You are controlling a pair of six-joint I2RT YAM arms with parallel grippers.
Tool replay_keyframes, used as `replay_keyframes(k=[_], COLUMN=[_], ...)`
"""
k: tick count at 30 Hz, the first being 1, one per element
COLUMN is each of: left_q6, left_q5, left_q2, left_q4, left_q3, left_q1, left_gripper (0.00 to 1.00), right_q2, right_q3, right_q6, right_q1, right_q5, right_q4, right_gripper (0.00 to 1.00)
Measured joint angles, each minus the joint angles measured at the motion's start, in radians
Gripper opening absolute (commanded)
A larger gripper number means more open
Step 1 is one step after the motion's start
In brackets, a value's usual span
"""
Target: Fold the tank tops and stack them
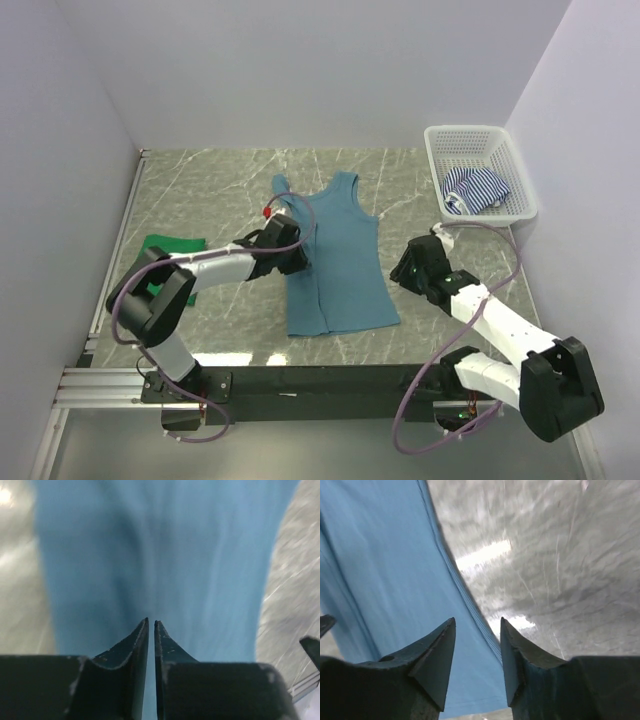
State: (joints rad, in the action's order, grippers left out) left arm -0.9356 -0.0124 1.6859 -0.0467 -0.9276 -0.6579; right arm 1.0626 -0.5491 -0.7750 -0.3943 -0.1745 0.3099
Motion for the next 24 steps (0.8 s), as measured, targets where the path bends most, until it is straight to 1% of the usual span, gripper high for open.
replay_keyframes(k=[3, 7, 11, 13, 18, 24], left_q6=[-0.024, -0.047, -0.055, -0.054, -0.042, 0.033], left_q5=[-0.003, -0.013, -0.024, -0.037, -0.073, -0.151], left_q2=[-0.051, -0.068, -0.068, -0.062, -0.035, -0.003], left_q4=[0.014, 0.043, 0.042, 0.031, 0.005, -0.079], left_q3=[0.072, 0.113, 0.148, 0.151, 0.123, 0.05], left_q1=[-0.003, -0.007, -0.013, -0.013, -0.011, 0.021], left_gripper=[0.1, 0.09, 0.09, 0.09, 0.08, 0.09], right_q2=[0.014, 0.016, -0.014, -0.021, -0.04, -0.126], right_q3=[0.062, 0.166, 0.201, 0.209, 0.226, 0.295], right_q6=[-0.001, -0.035, -0.078, -0.105, -0.201, -0.344], right_q1=[0.0, -0.008, -0.053, -0.093, -0.249, -0.396], right_q5=[0.038, 0.079, 0.091, 0.088, 0.064, 0.035], right_q4=[-0.045, -0.091, -0.142, -0.149, -0.157, -0.185], right_gripper=[0.46, 0.45, 0.45, 0.45, 0.45, 0.45])
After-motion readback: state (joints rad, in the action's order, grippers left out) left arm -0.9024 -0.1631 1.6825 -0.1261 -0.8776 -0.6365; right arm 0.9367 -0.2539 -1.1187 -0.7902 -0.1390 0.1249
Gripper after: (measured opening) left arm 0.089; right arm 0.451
